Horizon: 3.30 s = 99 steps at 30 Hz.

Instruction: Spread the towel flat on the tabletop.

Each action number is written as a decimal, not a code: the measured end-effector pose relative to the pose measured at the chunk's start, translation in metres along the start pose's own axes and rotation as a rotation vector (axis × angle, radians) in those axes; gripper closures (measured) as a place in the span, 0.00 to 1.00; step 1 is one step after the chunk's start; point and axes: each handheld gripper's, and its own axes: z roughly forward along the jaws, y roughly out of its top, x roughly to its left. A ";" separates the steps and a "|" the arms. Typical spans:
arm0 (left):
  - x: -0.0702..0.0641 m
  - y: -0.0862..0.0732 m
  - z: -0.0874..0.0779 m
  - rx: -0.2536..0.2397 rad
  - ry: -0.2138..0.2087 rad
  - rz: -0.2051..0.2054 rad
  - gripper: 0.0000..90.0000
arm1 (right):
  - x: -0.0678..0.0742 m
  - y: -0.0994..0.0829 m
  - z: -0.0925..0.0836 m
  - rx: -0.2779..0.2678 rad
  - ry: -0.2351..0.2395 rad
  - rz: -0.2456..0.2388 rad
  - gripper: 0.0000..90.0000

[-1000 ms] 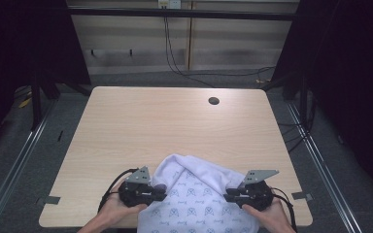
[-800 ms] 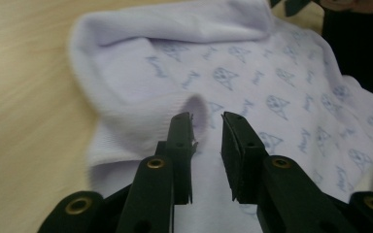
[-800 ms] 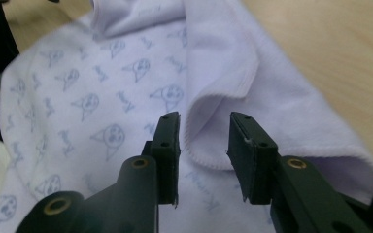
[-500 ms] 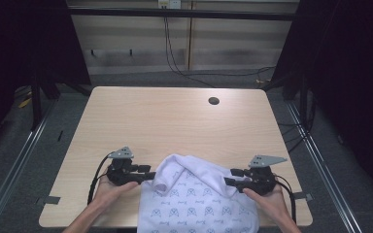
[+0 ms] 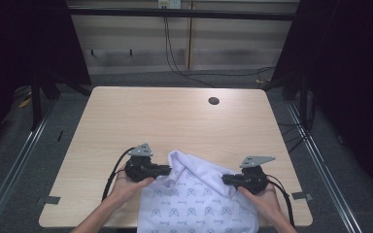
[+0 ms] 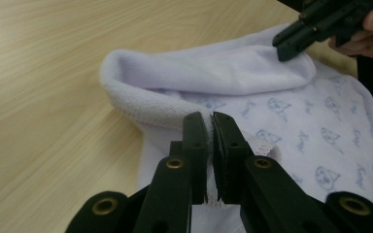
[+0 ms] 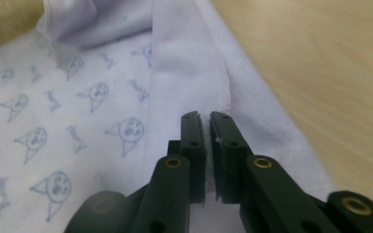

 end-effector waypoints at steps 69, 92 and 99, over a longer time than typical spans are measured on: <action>0.114 0.076 -0.087 -0.181 0.351 -0.121 0.71 | -0.125 0.128 -0.025 -0.231 -0.331 0.087 0.68; 0.068 -0.026 -0.012 0.083 0.149 -0.050 0.84 | -0.051 0.008 -0.008 -0.007 -0.054 0.029 0.72; 0.066 -0.029 -0.020 0.121 0.167 -0.034 0.98 | -0.045 0.000 0.006 0.039 -0.078 0.000 0.71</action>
